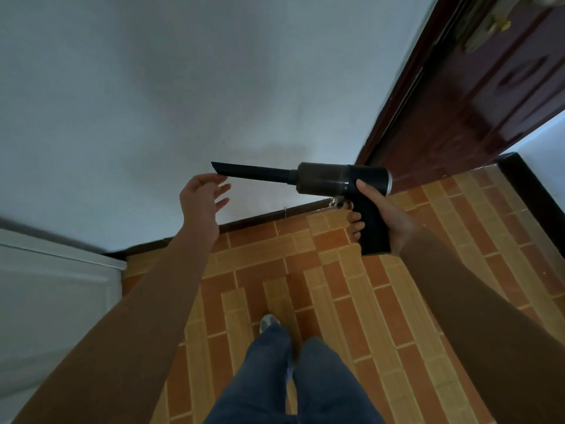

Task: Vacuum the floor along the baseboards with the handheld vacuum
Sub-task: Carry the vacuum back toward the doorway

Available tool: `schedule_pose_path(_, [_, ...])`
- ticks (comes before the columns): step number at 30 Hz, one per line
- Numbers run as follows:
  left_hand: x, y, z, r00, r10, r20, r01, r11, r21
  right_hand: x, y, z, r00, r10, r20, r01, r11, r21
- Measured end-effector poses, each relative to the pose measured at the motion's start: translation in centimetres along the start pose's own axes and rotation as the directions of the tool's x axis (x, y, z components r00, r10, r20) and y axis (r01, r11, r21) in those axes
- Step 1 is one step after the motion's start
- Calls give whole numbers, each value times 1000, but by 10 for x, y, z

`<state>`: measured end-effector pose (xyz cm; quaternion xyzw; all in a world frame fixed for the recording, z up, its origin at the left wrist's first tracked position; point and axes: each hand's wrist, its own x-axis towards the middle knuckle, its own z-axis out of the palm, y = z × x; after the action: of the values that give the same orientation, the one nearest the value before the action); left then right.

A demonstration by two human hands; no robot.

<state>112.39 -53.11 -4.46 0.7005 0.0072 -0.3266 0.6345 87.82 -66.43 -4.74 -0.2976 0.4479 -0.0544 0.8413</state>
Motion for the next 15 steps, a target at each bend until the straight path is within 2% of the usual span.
schedule_pose_path(15, [47, -15, 26, 999, -50, 15, 50, 999, 12, 42, -31, -13, 997, 34, -74, -36, 999, -25])
